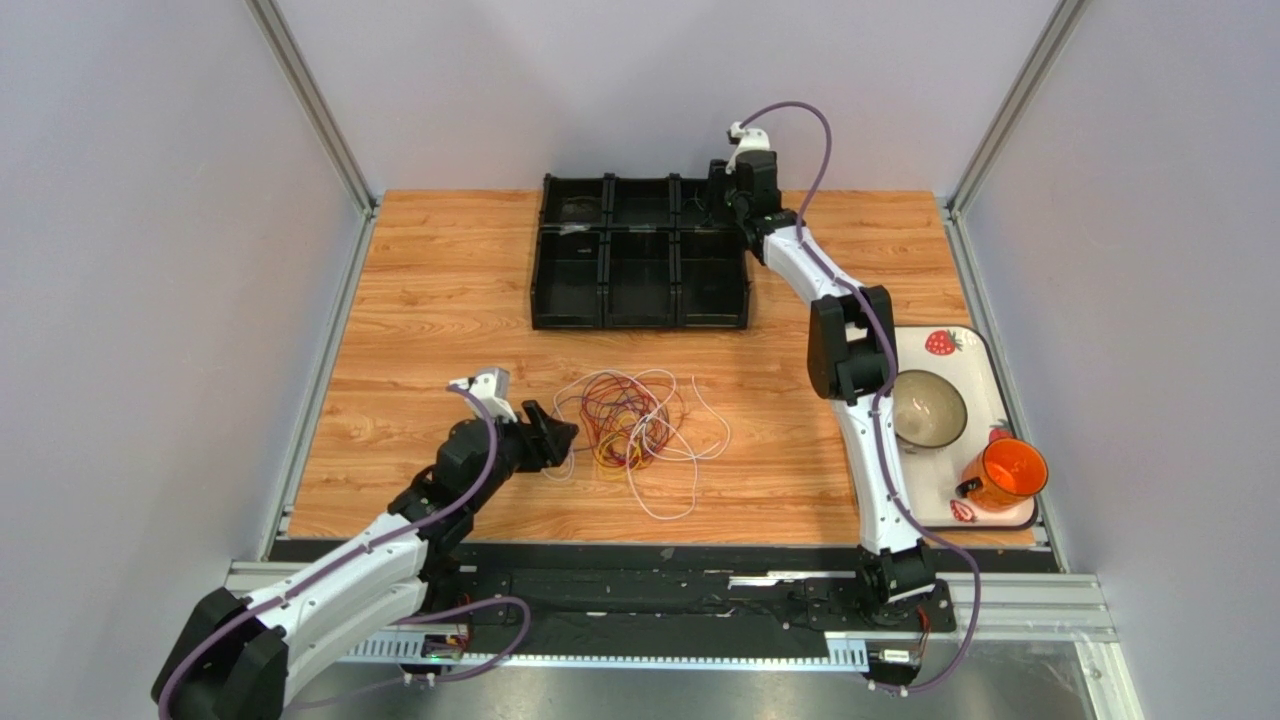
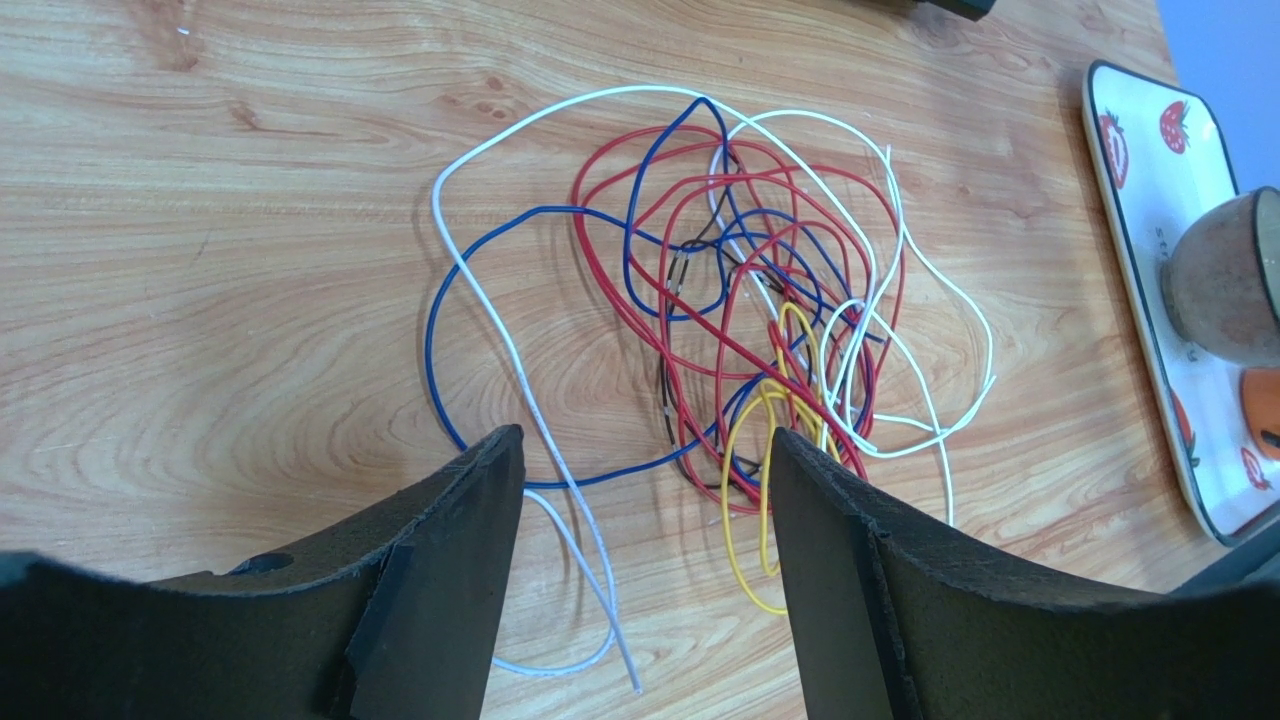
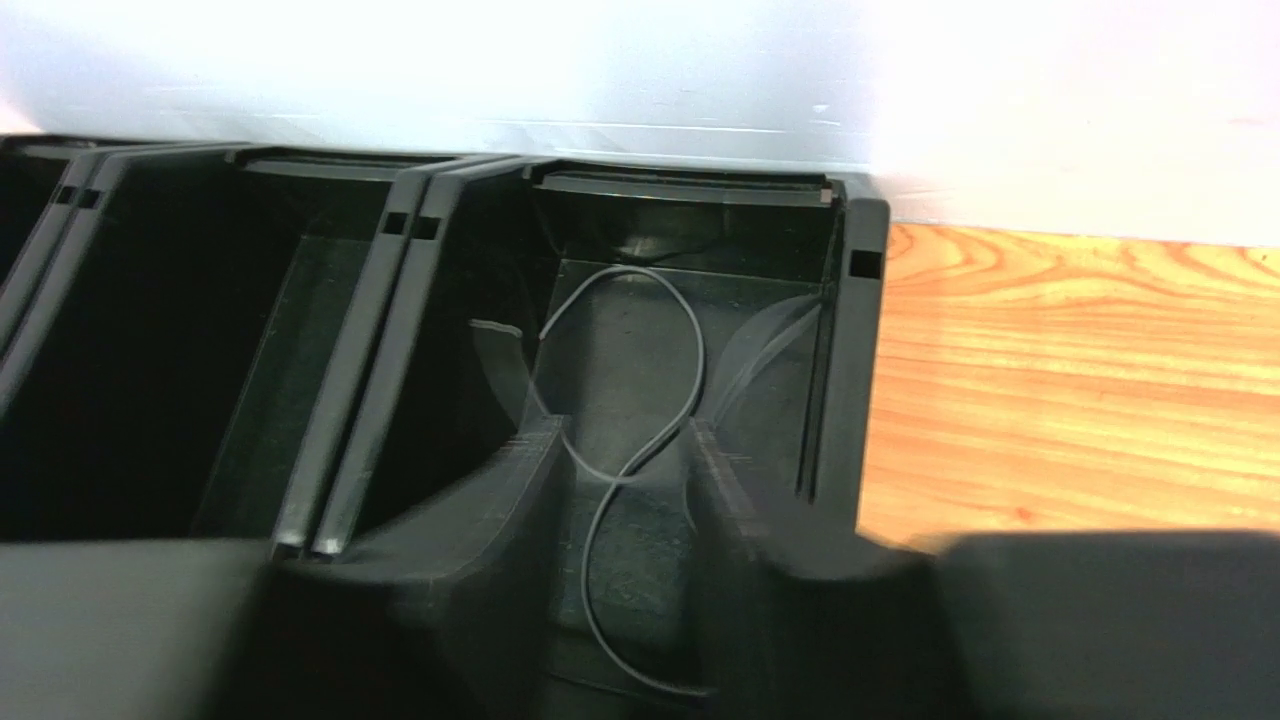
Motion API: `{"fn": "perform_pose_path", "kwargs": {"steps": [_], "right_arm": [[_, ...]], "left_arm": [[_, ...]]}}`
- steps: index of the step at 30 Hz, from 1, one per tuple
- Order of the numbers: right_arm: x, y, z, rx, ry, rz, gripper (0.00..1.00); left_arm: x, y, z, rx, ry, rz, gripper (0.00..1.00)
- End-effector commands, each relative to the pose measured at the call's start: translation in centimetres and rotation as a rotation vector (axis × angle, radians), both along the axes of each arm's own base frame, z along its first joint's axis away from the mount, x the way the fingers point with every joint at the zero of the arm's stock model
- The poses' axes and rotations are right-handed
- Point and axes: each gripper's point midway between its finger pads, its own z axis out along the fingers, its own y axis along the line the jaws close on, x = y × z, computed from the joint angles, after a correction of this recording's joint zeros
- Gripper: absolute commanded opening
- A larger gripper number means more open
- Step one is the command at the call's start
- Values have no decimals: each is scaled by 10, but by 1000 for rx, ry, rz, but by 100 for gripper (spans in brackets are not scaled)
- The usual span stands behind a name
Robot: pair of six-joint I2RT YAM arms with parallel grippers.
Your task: Untangle the cables
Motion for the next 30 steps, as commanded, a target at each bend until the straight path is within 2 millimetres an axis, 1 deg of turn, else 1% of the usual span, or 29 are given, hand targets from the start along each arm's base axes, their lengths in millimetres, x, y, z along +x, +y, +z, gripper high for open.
{"fn": "perform_pose_path", "kwargs": {"steps": [1, 3, 4, 6, 7, 8, 9, 10, 11, 12, 13, 14, 15, 16, 17, 18, 19, 20, 21, 22, 23, 24, 25, 26, 27, 28, 29, 30], "right_arm": [[-8, 4, 81, -9, -98, 7, 48], [-13, 2, 86, -18, -90, 3, 51], [-18, 1, 96, -24, -88, -4, 52], [-25, 0, 99, -32, -65, -16, 55], [-30, 1, 110, -25, -71, -15, 55], [-34, 2, 117, -17, -71, -8, 56], [-40, 4, 114, -11, -47, -3, 56], [-44, 5, 119, -6, -44, 3, 56], [-51, 7, 134, 5, -54, 9, 56], [-59, 7, 129, 1, -17, 9, 56], [-67, 11, 130, 11, -2, 17, 56], [-78, 13, 146, 26, -10, 24, 55], [-92, 16, 129, 14, 42, 35, 53], [-106, 24, 127, 3, 54, 57, 52], [-123, 22, 158, 6, 5, 44, 53], [-132, 23, 158, 1, -12, 37, 54], [-155, 29, 123, -35, 49, 47, 54], [-169, 27, 122, -35, 44, 37, 56], [-185, 28, 146, -1, -9, 45, 58], [-206, 29, 118, -13, 50, 53, 58], [-218, 32, 113, 25, 74, 55, 58], [-232, 31, 122, 47, 66, 66, 58], [-246, 35, 113, 50, 95, 79, 57], [-263, 32, 87, 53, 159, 63, 57], [-277, 31, 90, 72, 154, 67, 57], [-290, 37, 85, 82, 165, 86, 57], [-309, 33, 58, 67, 215, 91, 57], [-324, 41, 66, 96, 192, 112, 57]], "left_arm": [[10, -7, 28, -39, -73, -4, 70], [10, -7, 27, -38, -71, -4, 70], [10, -7, 28, -40, -74, -6, 70], [10, -7, 28, -39, -72, -6, 70], [10, -7, 28, -41, -74, -7, 70], [9, -7, 28, -38, -73, -8, 70], [9, -7, 28, -39, -73, -9, 70], [9, -7, 27, -37, -72, -10, 70], [9, -7, 27, -38, -71, -10, 70], [9, -7, 27, -38, -71, -11, 70], [8, -7, 27, -39, -71, -12, 70], [8, -7, 26, -39, -69, -12, 70], [8, -7, 27, -40, -70, -11, 70], [7, -7, 25, -39, -62, -12, 70], [7, -7, 25, -39, -60, -12, 70], [7, -7, 24, -40, -56, -14, 70], [6, -8, 24, -42, -53, -17, 70], [5, -8, 23, -41, -52, -19, 70], [5, -8, 21, -39, -48, -22, 70], [4, -9, 22, -42, -48, -25, 70], [4, -9, 21, -39, -46, -28, 70], [4, -9, 22, -40, -47, -31, 70], [4, -10, 22, -41, -46, -36, 70], [3, -11, 22, -40, -45, -39, 70], [2, -10, 19, -36, -38, -41, 69], [1, -11, 19, -38, -33, -44, 68], [1, -10, 20, -41, -35, -39, 66], [0, -7, 18, -33, -23, -27, 61]]}}
